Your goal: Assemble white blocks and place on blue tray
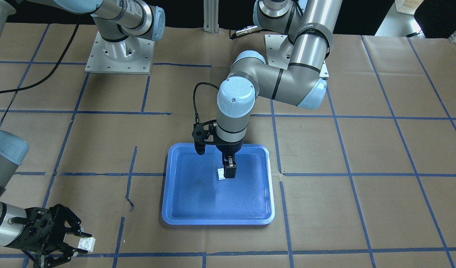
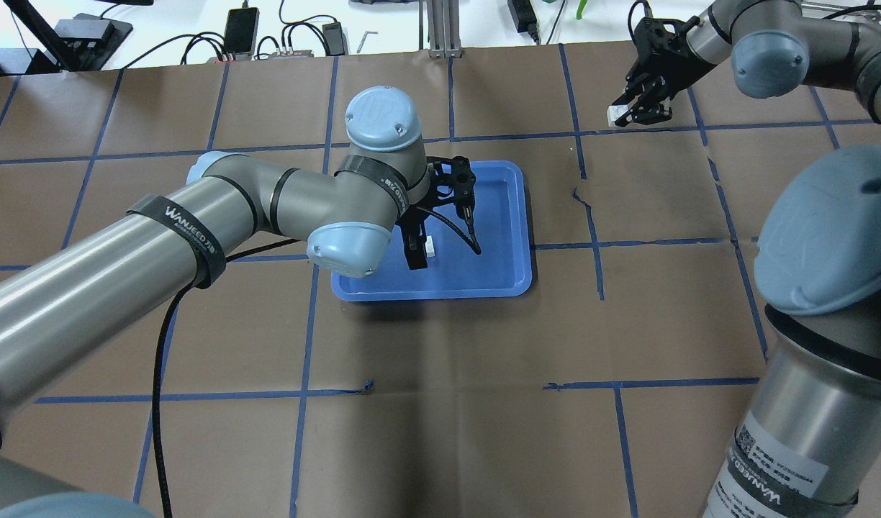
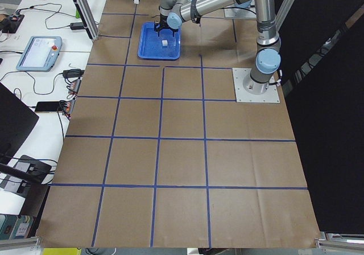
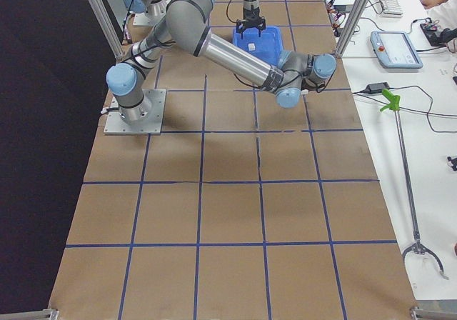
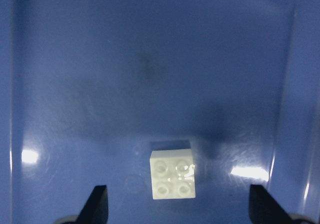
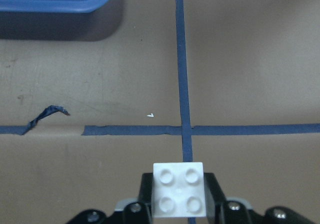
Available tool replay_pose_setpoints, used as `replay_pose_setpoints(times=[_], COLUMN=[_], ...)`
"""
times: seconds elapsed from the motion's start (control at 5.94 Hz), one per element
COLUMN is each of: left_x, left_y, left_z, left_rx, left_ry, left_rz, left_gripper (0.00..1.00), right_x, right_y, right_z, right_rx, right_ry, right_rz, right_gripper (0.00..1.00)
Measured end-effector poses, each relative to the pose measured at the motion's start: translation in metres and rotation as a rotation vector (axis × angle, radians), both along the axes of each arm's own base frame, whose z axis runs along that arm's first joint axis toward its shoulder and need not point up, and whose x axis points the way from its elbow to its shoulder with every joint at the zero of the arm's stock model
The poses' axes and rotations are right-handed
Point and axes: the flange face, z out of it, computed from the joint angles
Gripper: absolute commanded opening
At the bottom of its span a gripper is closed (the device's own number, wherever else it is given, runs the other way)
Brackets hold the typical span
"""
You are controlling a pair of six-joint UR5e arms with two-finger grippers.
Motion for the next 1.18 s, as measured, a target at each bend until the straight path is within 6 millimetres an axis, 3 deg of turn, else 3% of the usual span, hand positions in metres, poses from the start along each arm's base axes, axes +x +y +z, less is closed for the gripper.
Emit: replay_pose_setpoints(times=[0.34, 0.67, 1.01, 1.18], left_x=[0.019, 0.057, 0.092, 0.107], left_y=[0.014, 0.031, 0.069, 0.076], left_z=[0.084, 0.160, 0.215, 0.227], left_rx=[0.071, 0.120, 0.135, 0.123], left_ry=[-0.020, -0.012, -0.014, -0.040], left_rz=[0.023, 0.083, 0.194, 0.297], left_gripper=[0.99, 0.99, 0.99, 0.99], right_x=[0.050, 0.129, 0.217, 0.257], right_y=[0.032, 0.064, 0.099, 0.122], right_z=[0.019, 0.006, -0.012, -0.022], right_rx=[0.032, 0.020, -0.024, -0.040], right_ry=[-0.010, -0.012, -0.040, -0.063], right_rz=[-0.036, -0.073, -0.153, -0.188], right_gripper=[0.29, 0.29, 0.31, 0.31])
